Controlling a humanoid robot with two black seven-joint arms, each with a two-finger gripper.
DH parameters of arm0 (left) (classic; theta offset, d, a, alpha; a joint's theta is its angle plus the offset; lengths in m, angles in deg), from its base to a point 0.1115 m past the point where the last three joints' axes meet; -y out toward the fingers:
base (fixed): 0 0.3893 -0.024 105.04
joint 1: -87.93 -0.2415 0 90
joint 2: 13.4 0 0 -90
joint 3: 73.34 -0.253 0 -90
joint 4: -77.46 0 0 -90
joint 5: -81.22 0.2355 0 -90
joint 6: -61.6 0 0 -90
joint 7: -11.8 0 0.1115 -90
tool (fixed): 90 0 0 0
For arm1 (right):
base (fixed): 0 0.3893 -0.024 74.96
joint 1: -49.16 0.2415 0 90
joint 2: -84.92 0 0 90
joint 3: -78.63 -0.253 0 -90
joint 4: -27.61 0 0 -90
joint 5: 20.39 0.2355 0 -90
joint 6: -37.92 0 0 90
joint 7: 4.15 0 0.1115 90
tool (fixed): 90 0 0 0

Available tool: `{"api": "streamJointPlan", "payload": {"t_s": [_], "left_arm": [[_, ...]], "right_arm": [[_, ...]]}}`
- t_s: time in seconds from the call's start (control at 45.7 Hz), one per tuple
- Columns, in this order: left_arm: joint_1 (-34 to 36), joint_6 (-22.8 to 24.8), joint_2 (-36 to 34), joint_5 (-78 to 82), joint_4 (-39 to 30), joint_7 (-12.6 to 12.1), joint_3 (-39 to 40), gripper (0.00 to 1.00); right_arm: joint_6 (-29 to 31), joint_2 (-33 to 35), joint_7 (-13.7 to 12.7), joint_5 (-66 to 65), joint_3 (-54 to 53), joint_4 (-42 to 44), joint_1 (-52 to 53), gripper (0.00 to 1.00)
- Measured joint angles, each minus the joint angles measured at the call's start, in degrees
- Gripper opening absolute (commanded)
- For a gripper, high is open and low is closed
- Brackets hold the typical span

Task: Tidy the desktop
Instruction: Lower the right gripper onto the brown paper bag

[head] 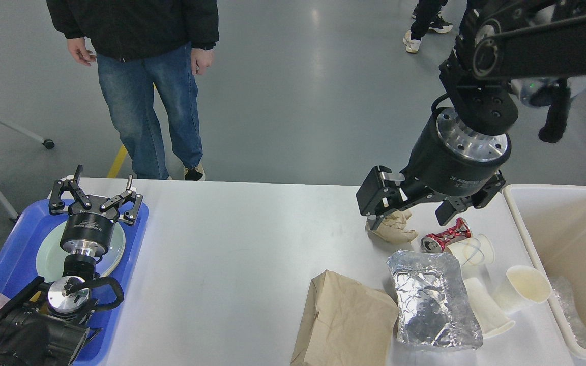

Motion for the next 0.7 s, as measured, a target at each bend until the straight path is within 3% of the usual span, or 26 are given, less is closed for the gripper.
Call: {"api": "streamJointPlan", "payload": {"t_s": [0.262, 0.481, 0.7], "left_arm": [[0.00, 0.10, 0.01, 0.00, -0.01, -0.01, 0.00, 0.96], [0.00, 0.12, 0.01, 0.01, -0.02, -0.10, 0.00, 0.96], [0.00, 0.12, 0.01, 0.00, -0.02, -0.09, 0.00, 0.96]], "right_arm": [[-7.14, 0.90, -0.43, 5.57, -2.15, -0.87, -3.94, 1.00], [-20.29, -1.79, -7.50, 15.65, -4.91, 0.23, -14.68, 1.00], [-27.01, -2.70, -8.82, 16.70, -12.27, 2.29, -24.59, 1.00]]}}
